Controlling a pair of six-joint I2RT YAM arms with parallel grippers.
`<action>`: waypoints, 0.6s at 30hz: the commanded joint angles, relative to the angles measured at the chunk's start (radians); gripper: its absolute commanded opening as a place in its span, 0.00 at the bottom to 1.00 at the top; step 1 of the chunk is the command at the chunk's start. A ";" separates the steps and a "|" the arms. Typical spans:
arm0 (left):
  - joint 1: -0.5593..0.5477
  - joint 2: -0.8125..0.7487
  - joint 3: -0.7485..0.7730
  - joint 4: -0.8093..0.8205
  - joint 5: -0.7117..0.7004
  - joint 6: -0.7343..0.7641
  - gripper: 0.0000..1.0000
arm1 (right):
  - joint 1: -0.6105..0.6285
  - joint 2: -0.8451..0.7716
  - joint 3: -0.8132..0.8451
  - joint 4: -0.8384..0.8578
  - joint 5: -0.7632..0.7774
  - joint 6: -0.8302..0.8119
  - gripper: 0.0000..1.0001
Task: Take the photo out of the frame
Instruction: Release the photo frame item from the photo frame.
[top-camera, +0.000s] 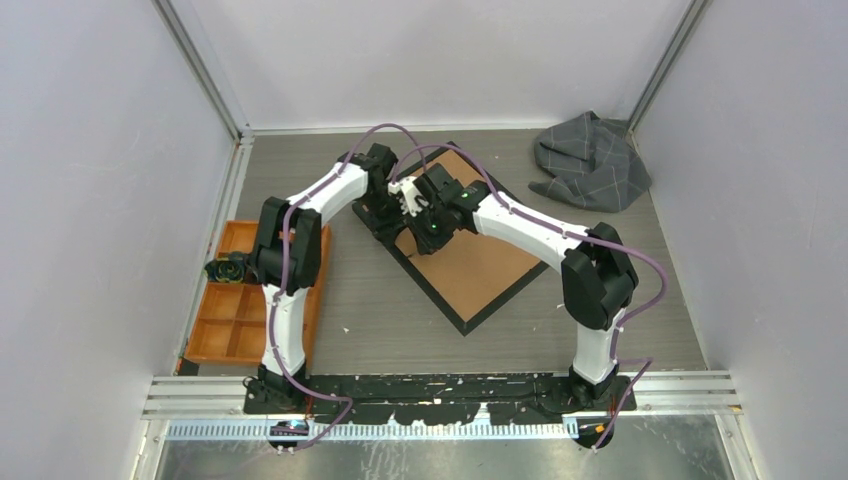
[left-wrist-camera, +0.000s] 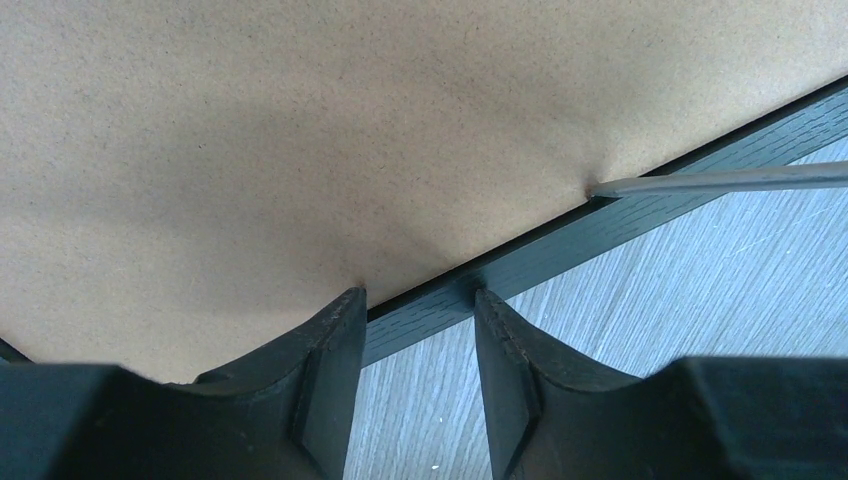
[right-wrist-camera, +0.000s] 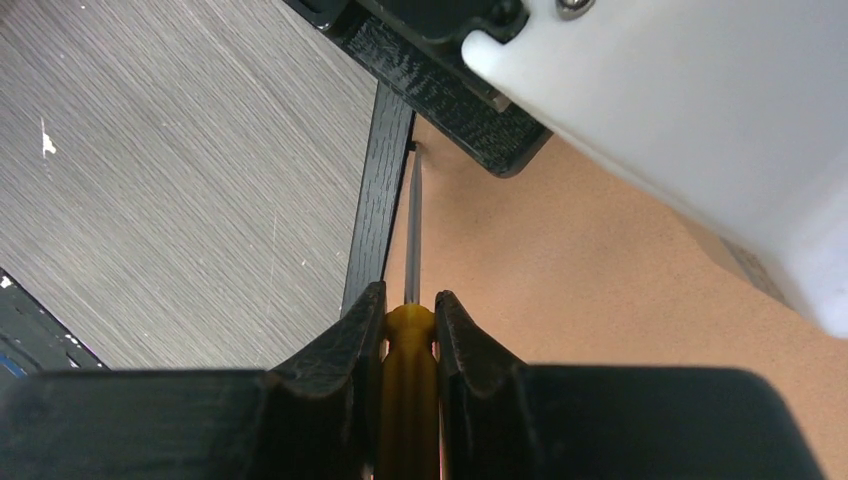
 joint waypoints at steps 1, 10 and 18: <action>-0.008 0.155 -0.070 0.069 -0.084 0.008 0.47 | 0.060 0.036 0.040 0.120 -0.354 0.051 0.01; -0.009 0.157 -0.068 0.070 -0.087 0.007 0.46 | 0.060 0.025 0.051 0.126 -0.470 0.052 0.01; -0.016 0.161 -0.066 0.066 -0.101 0.003 0.46 | 0.070 0.012 0.069 0.098 -0.531 0.051 0.01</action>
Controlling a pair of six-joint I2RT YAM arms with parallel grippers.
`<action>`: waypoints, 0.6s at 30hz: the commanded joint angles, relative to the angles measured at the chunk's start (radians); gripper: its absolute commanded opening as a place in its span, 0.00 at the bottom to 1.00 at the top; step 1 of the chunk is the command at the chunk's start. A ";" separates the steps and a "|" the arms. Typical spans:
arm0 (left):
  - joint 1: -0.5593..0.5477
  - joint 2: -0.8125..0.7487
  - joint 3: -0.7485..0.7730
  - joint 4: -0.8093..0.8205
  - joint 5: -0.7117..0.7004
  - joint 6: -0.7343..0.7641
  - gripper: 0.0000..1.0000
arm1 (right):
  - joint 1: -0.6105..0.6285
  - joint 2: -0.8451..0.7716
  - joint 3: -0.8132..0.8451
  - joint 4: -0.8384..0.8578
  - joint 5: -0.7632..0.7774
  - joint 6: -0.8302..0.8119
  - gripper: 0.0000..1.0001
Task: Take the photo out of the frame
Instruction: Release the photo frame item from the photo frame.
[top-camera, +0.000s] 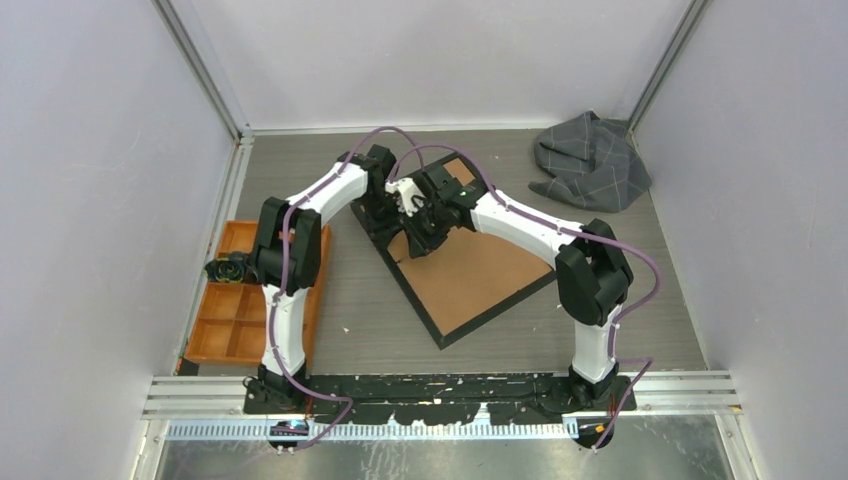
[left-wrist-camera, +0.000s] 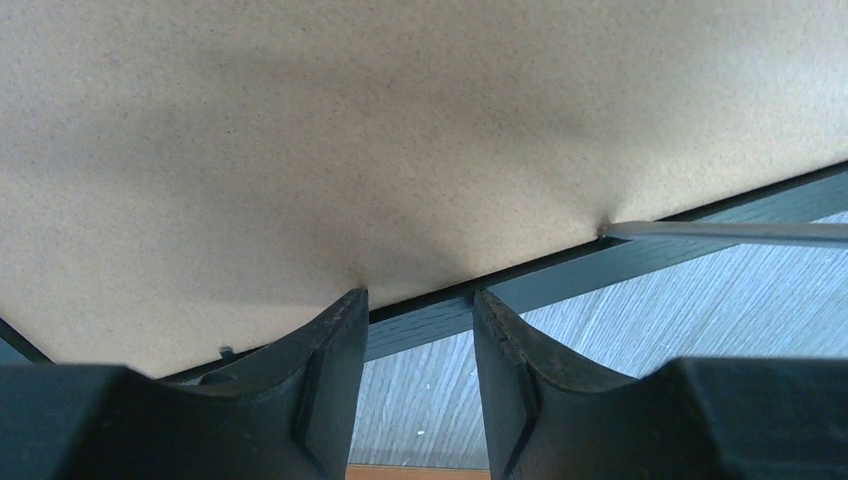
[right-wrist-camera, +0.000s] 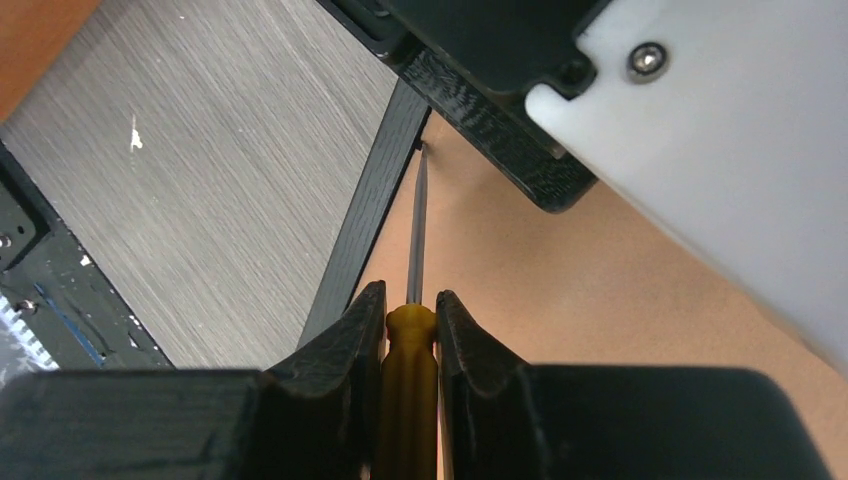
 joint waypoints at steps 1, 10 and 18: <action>-0.012 0.156 -0.069 0.109 -0.049 0.020 0.46 | 0.086 -0.017 0.060 0.065 -0.369 0.050 0.01; -0.020 0.104 -0.093 0.164 -0.064 -0.053 0.47 | 0.086 -0.020 0.063 0.053 -0.259 0.036 0.01; 0.100 -0.067 -0.130 0.228 0.131 -0.127 0.63 | 0.084 -0.010 0.051 0.065 -0.219 0.047 0.01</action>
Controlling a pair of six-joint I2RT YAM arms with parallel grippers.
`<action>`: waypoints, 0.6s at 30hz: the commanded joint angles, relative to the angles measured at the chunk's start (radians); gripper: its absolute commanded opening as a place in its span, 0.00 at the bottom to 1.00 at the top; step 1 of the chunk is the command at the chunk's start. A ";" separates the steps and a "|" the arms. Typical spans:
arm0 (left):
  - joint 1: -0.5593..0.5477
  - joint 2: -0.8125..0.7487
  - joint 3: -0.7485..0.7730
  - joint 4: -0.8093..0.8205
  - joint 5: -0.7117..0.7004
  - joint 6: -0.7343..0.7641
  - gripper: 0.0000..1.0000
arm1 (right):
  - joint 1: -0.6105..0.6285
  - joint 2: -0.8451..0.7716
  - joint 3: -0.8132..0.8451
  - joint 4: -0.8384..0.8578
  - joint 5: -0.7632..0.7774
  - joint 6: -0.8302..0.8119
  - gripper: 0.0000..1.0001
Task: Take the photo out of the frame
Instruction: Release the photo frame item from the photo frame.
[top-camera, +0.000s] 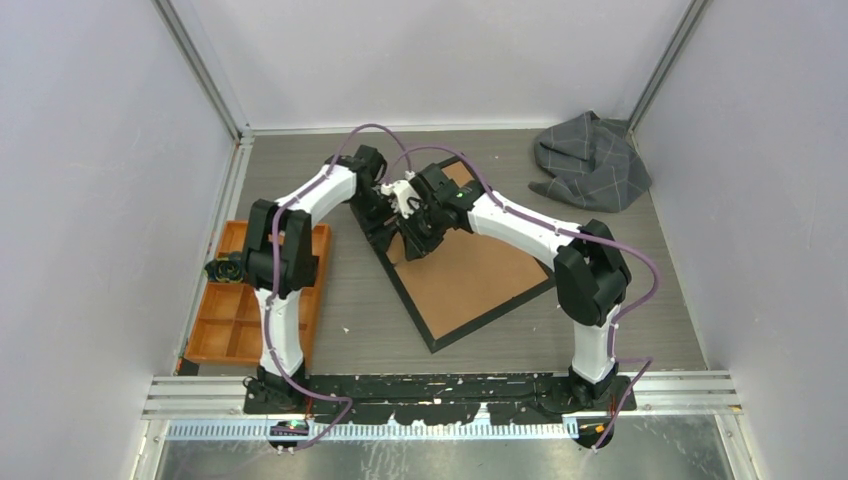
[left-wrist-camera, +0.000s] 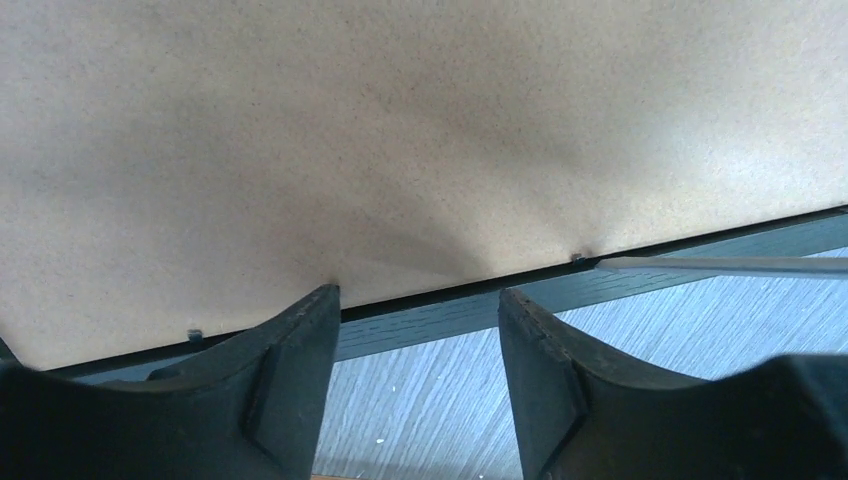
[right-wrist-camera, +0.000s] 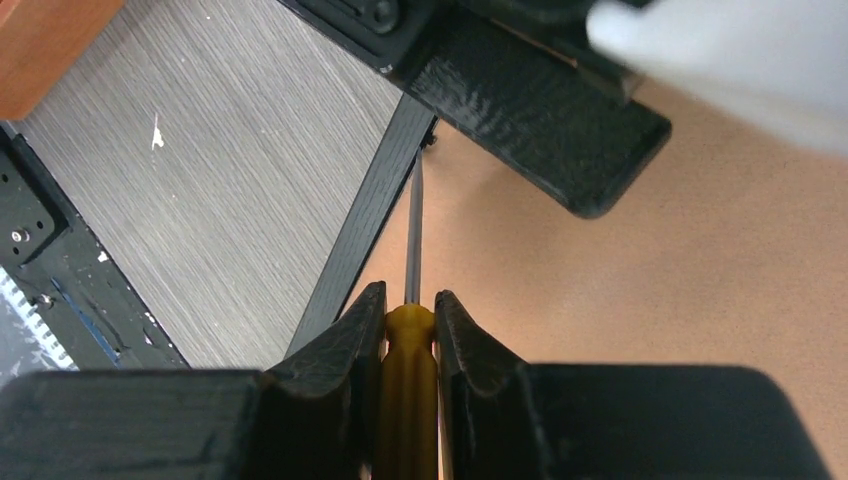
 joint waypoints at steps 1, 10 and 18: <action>0.075 -0.048 -0.092 0.213 0.110 -0.037 0.65 | 0.064 -0.023 0.042 0.061 -0.193 0.036 0.01; 0.188 -0.268 -0.362 0.538 0.164 0.376 0.82 | -0.101 -0.022 0.094 -0.036 -0.297 0.048 0.01; 0.196 -0.227 -0.288 0.321 0.282 0.839 0.84 | -0.216 0.007 0.117 -0.093 -0.381 0.060 0.01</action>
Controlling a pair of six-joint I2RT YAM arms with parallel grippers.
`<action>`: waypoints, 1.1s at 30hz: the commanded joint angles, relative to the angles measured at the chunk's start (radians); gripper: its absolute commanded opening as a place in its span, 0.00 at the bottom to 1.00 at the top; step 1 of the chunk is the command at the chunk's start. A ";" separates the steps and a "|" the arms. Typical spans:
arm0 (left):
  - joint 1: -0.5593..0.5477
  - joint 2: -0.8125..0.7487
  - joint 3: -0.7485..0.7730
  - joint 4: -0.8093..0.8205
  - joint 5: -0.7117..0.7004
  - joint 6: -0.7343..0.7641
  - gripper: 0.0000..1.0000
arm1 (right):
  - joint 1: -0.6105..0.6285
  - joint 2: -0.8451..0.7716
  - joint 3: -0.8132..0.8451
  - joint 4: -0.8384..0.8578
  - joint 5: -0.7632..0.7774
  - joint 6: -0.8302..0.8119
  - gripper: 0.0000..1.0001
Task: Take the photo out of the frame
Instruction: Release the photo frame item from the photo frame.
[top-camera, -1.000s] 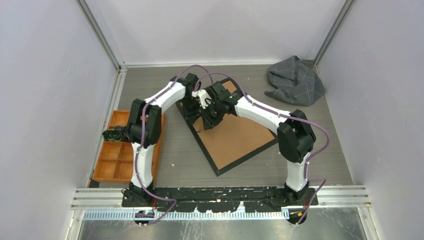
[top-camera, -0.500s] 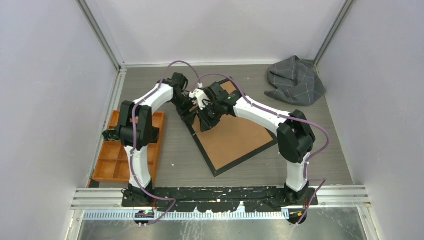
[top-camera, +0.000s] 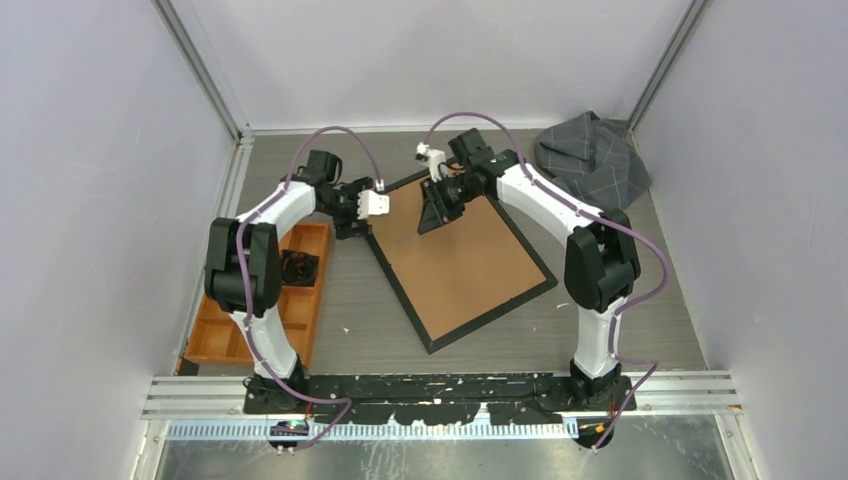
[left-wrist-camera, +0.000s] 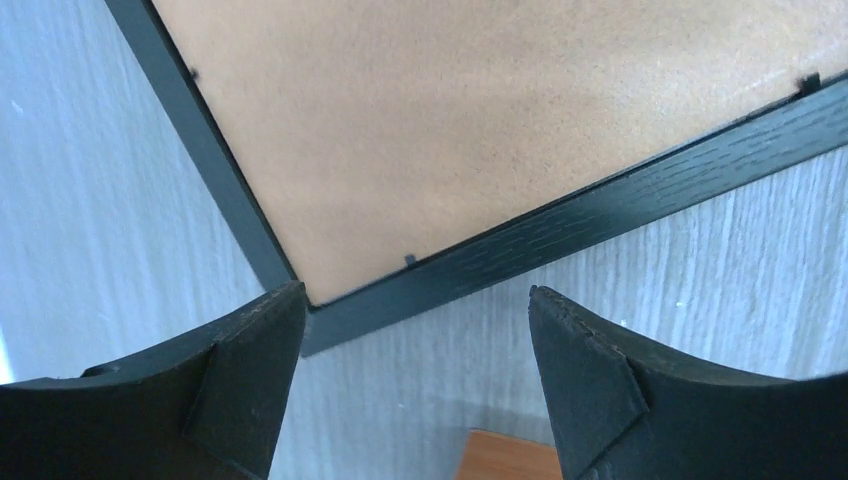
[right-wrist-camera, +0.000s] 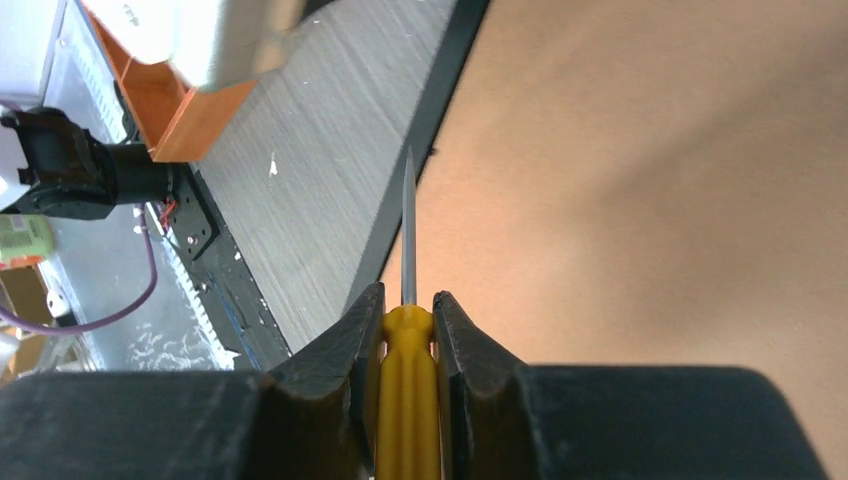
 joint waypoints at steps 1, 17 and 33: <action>-0.004 0.017 0.065 -0.115 0.105 0.365 0.84 | -0.032 -0.023 0.007 -0.031 -0.042 0.008 0.01; -0.045 0.058 0.022 -0.287 0.056 0.688 0.70 | -0.251 -0.158 0.019 -0.331 0.073 -0.292 0.01; -0.126 0.091 0.002 -0.300 -0.035 0.603 0.53 | -0.287 -0.640 -0.546 -0.376 0.622 -0.577 0.01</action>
